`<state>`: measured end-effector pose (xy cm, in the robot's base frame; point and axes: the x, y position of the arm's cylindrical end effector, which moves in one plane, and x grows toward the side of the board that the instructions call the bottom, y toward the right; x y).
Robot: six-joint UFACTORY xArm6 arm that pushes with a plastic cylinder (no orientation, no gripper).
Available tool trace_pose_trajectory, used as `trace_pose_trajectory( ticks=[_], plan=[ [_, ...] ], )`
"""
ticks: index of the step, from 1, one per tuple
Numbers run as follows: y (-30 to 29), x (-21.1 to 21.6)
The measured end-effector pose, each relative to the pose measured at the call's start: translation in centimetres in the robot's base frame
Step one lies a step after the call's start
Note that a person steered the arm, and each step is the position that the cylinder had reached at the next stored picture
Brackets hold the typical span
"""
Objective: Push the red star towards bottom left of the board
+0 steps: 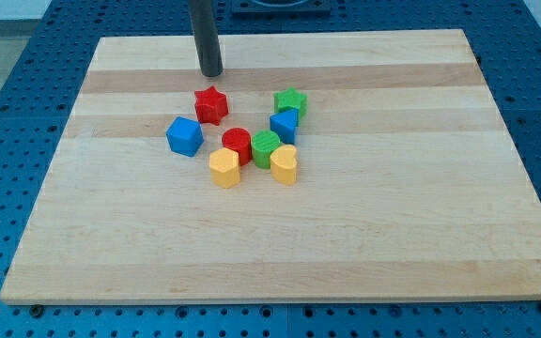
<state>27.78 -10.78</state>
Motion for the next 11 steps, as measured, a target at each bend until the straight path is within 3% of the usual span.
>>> trace_pose_trajectory(
  ticks=[1,3,5,7,11],
  plan=[
    [0.0,3.8],
    [-0.1,7.6],
    [2.9,6.9],
    [2.0,8.6],
    [-4.4,19.7]
  ],
)
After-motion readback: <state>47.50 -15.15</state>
